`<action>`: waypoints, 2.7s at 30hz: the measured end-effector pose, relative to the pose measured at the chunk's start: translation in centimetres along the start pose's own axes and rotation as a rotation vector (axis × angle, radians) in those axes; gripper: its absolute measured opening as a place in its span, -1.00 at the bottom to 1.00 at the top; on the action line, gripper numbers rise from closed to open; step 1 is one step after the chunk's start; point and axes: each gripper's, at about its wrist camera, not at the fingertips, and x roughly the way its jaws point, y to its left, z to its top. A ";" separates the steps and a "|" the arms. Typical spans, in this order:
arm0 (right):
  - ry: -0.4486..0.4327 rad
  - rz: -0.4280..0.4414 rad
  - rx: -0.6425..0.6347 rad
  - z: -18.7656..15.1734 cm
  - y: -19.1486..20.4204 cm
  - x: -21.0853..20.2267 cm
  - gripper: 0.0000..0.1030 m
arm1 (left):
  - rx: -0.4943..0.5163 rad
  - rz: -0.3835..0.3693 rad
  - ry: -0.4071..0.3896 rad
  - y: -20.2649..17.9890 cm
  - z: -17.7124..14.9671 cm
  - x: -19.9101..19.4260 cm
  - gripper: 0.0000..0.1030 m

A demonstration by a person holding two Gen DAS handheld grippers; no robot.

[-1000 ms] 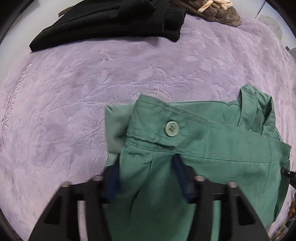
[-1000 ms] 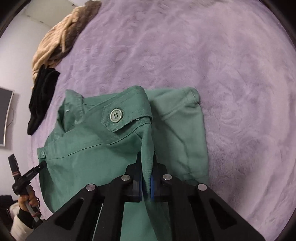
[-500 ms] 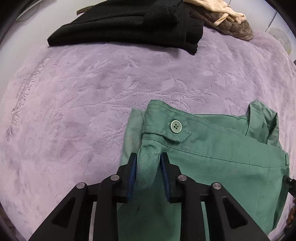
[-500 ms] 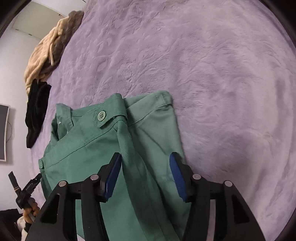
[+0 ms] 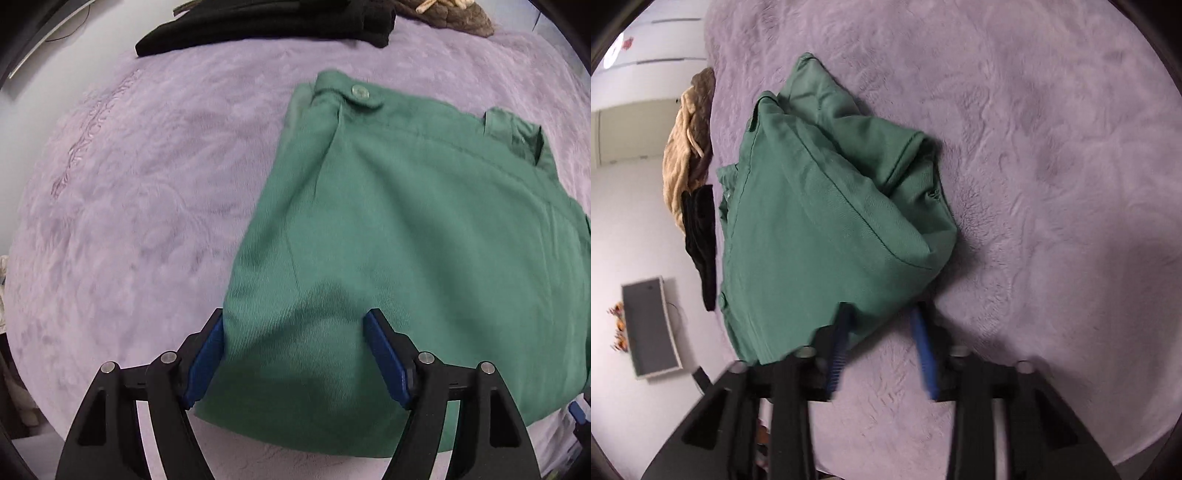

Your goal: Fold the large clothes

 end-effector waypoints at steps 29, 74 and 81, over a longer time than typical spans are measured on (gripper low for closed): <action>-0.054 -0.276 -0.339 4.9 4.1 -0.4 -0.90 | 0.009 0.000 0.005 0.7 -0.2 1.4 0.74; 0.207 -0.281 -0.543 -15.5 14.6 4.1 0.29 | 0.038 0.001 0.081 8.5 -7.1 -2.5 0.59; 0.220 -0.287 -0.541 -16.2 14.6 4.3 0.37 | 0.084 0.002 0.097 5.5 -9.5 -4.5 0.59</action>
